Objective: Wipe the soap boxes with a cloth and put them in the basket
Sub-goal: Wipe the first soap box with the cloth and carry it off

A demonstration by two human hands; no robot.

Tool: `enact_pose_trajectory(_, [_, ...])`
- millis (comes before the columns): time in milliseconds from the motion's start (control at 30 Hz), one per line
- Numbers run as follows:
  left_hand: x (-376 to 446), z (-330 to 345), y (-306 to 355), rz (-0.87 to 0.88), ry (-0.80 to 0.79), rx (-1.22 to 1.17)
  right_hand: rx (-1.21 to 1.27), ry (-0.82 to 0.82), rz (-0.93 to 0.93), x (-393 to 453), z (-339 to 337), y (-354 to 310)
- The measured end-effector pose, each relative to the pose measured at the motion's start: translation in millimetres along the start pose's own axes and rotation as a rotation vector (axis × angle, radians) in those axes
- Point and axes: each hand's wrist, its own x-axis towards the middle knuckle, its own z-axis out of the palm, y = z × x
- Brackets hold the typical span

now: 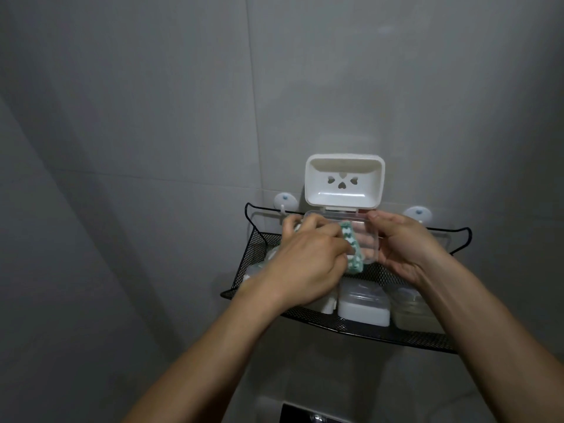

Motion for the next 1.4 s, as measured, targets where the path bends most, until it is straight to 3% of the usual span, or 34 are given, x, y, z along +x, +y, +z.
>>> enact_pose_trajectory(267, [-8.8,-2.7,-28.1,-0.134,0.104,0.258,-0.044,0.033,-0.01,-0.5,-2.7,-3.2])
enact_pose_trajectory(500, [-2.6,3.0,-28.2,-0.233,0.18,0.33,-0.047,0.018,0.004,2.6,2.6,0.6])
enact_pose_trajectory(1400, [17.1,5.5,-13.7,-0.087,0.012,-0.082,-0.141,0.093,-0.023,14.5,-8.0,3.5])
